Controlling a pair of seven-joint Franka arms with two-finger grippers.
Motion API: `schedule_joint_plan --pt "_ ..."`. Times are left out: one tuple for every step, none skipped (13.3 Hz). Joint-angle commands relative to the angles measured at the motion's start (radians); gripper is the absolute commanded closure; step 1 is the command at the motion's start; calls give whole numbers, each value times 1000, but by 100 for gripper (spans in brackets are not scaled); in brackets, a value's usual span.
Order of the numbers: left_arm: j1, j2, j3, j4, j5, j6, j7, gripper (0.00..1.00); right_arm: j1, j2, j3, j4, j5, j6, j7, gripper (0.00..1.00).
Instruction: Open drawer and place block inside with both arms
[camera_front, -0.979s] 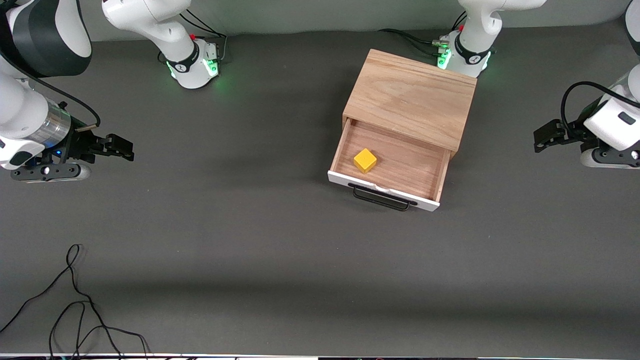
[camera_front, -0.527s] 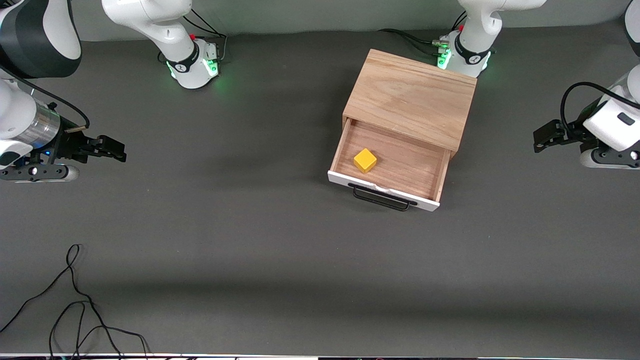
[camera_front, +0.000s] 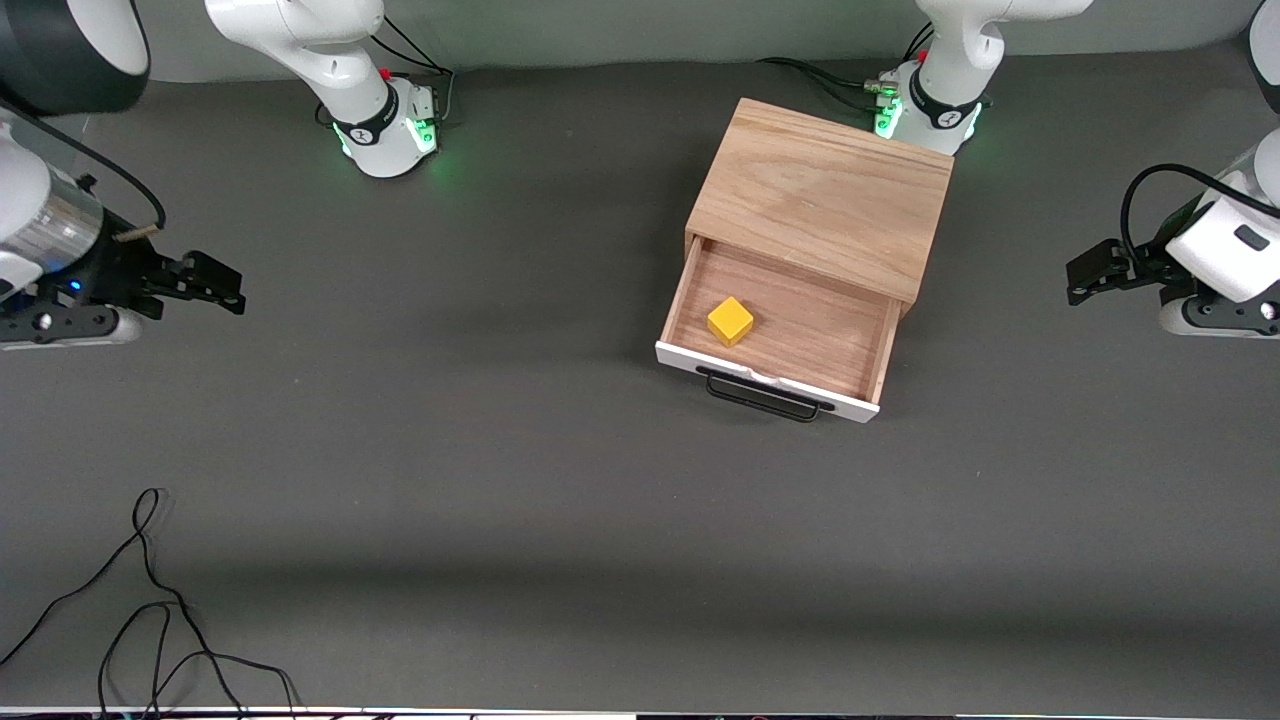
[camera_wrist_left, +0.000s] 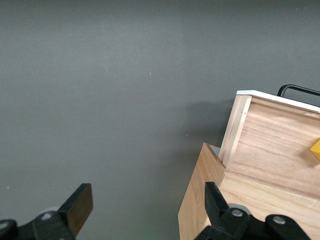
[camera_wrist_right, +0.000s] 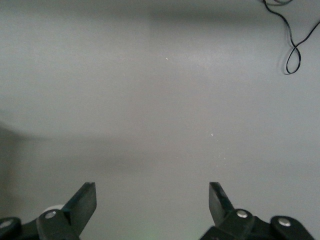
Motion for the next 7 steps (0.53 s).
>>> schedule_joint_plan --pt "-12 -5 8 0 -7 -17 -12 0 0 65 0 120 -9 -43 -1 0" --pt "-12 -6 8 -1 -7 -19 -12 0 -2 91 -2 166 -9 -76 -3 0" --pt "-12 -5 8 -1 -7 -17 -11 0 -3 104 -2 190 -9 -99 -3 0" --pt "-13 -6 8 -1 -7 -19 -12 0 -7 101 -3 188 -9 -103 -9 0" --pt "-13 -6 8 -1 -7 -19 -12 0 -7 99 -9 184 -9 -103 -12 0" --pt "-12 -6 8 -1 -5 -19 -12 0 -1 98 -17 183 -9 -103 -10 0" --pt "-13 -6 8 -1 -7 -19 -12 0 6 86 -26 171 -12 -116 -13 0"
